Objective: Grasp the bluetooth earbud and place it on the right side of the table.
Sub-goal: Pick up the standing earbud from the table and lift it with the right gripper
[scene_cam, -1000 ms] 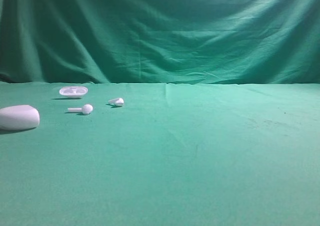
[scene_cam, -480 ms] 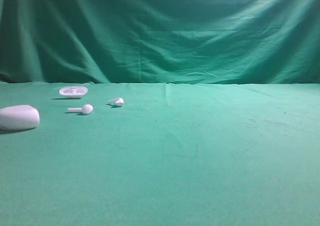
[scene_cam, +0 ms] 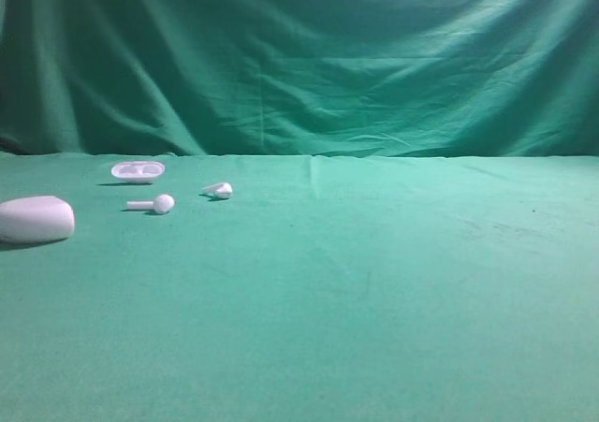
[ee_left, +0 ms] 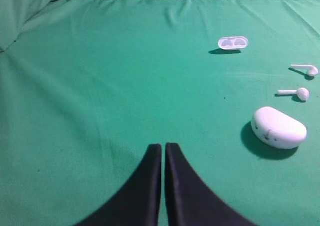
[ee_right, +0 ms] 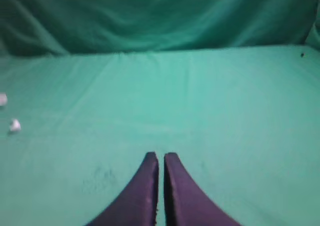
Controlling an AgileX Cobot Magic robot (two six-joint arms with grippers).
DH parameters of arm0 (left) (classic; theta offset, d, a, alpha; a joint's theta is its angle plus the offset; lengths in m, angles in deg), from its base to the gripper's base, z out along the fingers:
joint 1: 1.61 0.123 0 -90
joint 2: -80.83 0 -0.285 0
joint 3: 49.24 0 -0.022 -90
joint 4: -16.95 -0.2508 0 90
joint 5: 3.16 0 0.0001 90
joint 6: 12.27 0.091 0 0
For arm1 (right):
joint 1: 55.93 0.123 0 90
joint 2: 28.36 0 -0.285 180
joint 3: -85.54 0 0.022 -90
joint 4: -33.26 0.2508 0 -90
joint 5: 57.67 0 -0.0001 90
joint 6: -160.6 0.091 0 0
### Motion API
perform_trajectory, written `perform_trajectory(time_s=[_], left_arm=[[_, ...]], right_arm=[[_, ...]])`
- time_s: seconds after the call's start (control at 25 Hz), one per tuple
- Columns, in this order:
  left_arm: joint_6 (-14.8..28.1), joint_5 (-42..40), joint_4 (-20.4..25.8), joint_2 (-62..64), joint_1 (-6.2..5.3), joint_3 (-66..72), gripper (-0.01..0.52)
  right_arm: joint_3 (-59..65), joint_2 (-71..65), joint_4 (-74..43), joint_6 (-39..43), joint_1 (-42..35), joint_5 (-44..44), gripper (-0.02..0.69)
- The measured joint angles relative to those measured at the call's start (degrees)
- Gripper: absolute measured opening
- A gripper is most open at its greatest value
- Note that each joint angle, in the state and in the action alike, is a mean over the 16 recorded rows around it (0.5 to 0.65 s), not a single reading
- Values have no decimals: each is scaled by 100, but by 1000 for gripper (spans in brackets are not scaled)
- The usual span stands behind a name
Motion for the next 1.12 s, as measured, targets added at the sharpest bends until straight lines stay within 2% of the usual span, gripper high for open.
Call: perform_trajectory(time_s=[0.16,0.28,0.48,0.72,1.12], left_arm=[[0,0,0,0,0,0,0],[0,0,0,0,0,0,0],[0,0,0,0,0,0,0],[0,0,0,0,0,0,0],[0,0,0,0,0,0,0]], right_arm=[[-479,-454,266,4,0,41,0],[-966,-1020,426,0,0,-254,0],[-1924,-2361,571,-158,0,-1284,0],[-3130,-4354,665,-744,71,-2520,0],[-5132,-7392,606,-1673,1125,-3500,0]])
